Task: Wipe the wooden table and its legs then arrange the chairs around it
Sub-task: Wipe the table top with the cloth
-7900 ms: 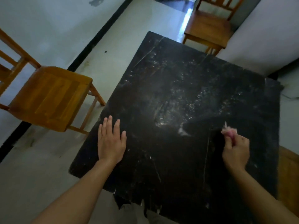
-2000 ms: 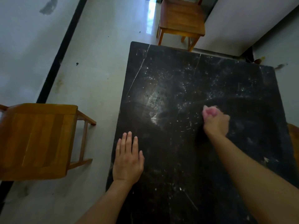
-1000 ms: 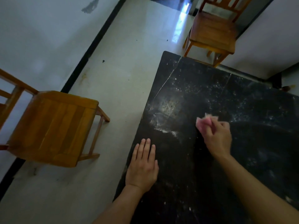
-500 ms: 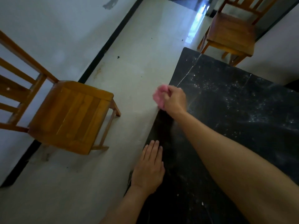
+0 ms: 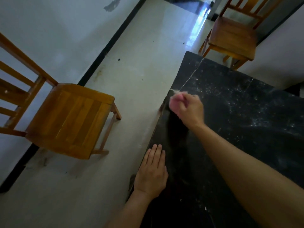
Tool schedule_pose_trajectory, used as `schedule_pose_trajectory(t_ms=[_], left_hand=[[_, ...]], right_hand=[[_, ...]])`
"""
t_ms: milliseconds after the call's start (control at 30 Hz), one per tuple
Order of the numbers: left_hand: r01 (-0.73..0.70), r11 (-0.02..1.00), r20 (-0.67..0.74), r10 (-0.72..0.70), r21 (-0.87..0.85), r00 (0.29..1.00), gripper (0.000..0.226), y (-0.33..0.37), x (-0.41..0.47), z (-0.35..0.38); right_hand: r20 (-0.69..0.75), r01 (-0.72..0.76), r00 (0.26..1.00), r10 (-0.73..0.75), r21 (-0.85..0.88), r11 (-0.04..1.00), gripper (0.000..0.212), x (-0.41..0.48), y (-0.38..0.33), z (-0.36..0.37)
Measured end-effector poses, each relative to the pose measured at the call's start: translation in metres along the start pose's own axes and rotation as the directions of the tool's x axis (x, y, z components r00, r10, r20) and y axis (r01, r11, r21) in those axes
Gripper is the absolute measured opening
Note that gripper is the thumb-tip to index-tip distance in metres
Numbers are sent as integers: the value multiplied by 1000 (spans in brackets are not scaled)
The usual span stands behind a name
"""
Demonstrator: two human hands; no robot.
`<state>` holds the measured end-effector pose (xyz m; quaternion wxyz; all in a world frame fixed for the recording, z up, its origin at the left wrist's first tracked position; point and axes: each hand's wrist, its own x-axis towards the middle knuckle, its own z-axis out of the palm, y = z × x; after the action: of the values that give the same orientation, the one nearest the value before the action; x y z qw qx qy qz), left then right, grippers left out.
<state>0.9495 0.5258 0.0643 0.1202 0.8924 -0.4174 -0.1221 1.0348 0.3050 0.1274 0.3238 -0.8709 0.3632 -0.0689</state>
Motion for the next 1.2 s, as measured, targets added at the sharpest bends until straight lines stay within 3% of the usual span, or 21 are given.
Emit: schedule_pose_trajectory(t_ms=[67, 133, 300, 400, 533, 667, 833, 967, 1033, 1133, 1200], left_hand=[[-11, 1000, -23, 12, 7, 1000, 53, 1, 1, 0], [-19, 1000, -36, 19, 1, 999, 53, 4, 0, 0], [-14, 999, -72, 10, -50, 997, 53, 2, 3, 3], [-7, 999, -51, 4, -53, 999, 54, 0, 0, 3], [17, 999, -7, -17, 33, 1000, 54, -2, -3, -1], [1, 992, 27, -4, 123, 1000, 56, 15, 12, -9], [-45, 997, -4, 46, 58, 999, 56, 105, 72, -15], [10, 1000, -29, -10, 5, 1000, 52, 189, 108, 0], [102, 994, 12, -102, -40, 995, 54, 225, 117, 16], [281, 958, 25, -280, -55, 960, 57, 263, 124, 39], [324, 946, -14, -324, -3, 946, 56, 275, 128, 51]], right_hand=[[-133, -204, 972, 193, -70, 977, 18, -11, 27, -19], [-131, -314, 945, 299, -113, 943, 22, -31, 33, -12], [113, -29, 993, 24, 41, 999, 16, -47, -29, 66], [197, -31, 980, -11, 206, 978, 10, -28, -38, 68], [22, -60, 998, 56, 243, 968, 19, -18, 14, 8], [-112, -164, 976, 185, 174, 971, 19, -35, 97, -76], [-330, -348, 873, 359, 94, 933, 15, -73, 210, -177], [-466, -416, 813, 350, -43, 908, 12, -106, 288, -236], [-410, -366, 860, 304, -80, 927, 19, -125, 321, -245], [-158, -139, 979, 125, -83, 987, 39, -153, 357, -240], [-90, -3, 996, -10, -151, 989, 47, -154, 390, -242]])
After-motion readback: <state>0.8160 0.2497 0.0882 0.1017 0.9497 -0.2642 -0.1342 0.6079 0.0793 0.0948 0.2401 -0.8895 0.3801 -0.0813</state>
